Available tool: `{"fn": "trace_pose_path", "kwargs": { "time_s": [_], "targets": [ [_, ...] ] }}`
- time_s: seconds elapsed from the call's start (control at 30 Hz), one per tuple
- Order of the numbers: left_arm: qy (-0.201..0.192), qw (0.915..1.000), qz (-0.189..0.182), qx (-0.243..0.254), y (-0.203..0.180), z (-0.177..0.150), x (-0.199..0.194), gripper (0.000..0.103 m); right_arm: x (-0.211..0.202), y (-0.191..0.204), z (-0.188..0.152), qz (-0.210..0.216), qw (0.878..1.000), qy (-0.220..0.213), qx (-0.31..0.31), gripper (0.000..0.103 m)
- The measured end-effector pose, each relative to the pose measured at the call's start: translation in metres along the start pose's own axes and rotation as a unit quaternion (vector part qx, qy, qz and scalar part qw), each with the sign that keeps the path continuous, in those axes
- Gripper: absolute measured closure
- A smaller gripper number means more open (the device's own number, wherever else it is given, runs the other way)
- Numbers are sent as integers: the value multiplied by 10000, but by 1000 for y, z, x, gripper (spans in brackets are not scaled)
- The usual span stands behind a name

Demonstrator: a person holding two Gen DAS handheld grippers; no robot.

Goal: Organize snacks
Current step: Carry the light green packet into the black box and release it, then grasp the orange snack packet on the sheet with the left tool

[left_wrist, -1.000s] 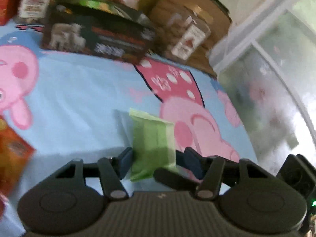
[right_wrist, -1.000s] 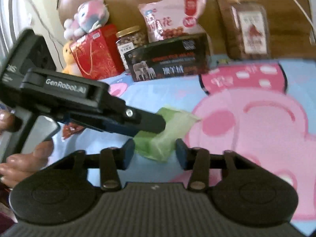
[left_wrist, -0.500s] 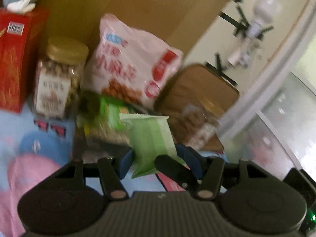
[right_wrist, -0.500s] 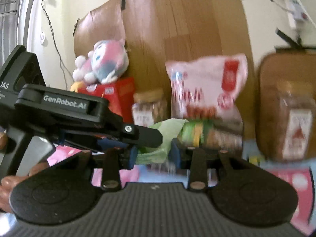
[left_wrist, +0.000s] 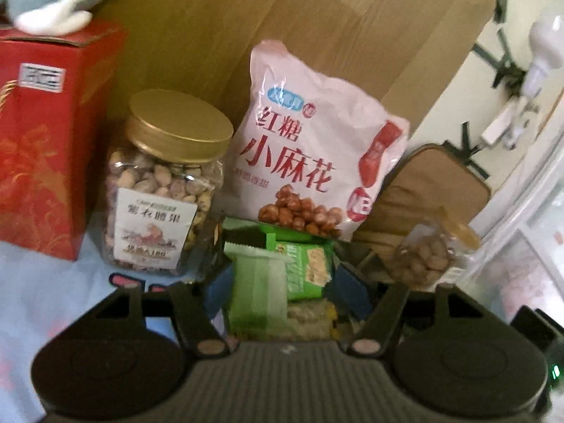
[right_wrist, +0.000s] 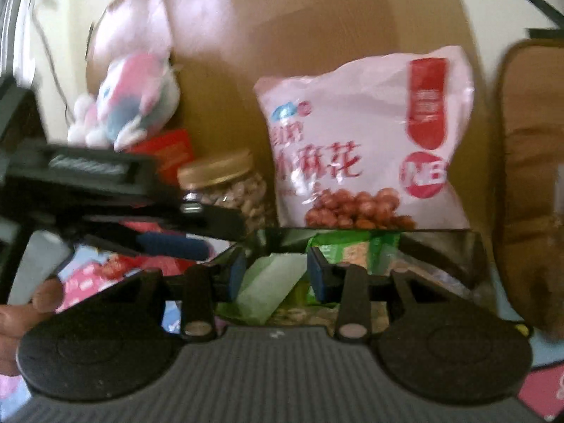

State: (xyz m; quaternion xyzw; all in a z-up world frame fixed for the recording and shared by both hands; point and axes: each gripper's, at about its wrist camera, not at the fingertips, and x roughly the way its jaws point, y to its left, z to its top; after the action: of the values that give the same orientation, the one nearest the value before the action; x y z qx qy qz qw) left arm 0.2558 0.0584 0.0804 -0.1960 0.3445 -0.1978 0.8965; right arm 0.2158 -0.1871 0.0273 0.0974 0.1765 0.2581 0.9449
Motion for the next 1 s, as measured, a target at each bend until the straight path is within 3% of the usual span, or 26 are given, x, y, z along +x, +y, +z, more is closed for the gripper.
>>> {"fn": "trace_pose_path", "kwargs": {
  "time_s": [0.17, 0.27, 0.4, 0.57, 0.77, 0.83, 0.93, 0.97, 1.0],
  "targets": [
    [62, 9994, -287, -183, 4, -34, -49, 35, -38, -5, -1, 297, 9980, 163, 536, 60],
    [126, 9998, -117, -133, 10, -67, -85, 31, -56, 8, -16, 883, 9919, 655, 642, 60],
    [258, 9988, 317, -285, 28, -119, -128, 31, -64, 40, -53, 1570, 9729, 1574, 641, 60],
    [96, 9958, 441, -797, 47, -169, -169, 31, -65, 70, -81, 1636, 9639, 2020, 567, 62],
    [355, 9882, 8, -1493, 69, -196, -155, 32, -66, 84, -96, 1204, 9710, 2034, 360, 61],
    [239, 9854, -167, -1674, 71, -205, -153, 29, -58, 79, -99, 1206, 9698, 2051, 539, 60],
    [191, 9776, -536, -2029, 79, -209, -149, 42, -57, 82, -103, 1305, 9653, 2115, 801, 63],
    [291, 9717, -701, -2237, 85, -211, -145, 58, -58, 85, -104, 1314, 9645, 2123, 860, 65],
    [363, 9667, -789, -2406, 89, -214, -140, 66, -59, 86, -104, 1300, 9647, 2107, 901, 67]
  ]
}}
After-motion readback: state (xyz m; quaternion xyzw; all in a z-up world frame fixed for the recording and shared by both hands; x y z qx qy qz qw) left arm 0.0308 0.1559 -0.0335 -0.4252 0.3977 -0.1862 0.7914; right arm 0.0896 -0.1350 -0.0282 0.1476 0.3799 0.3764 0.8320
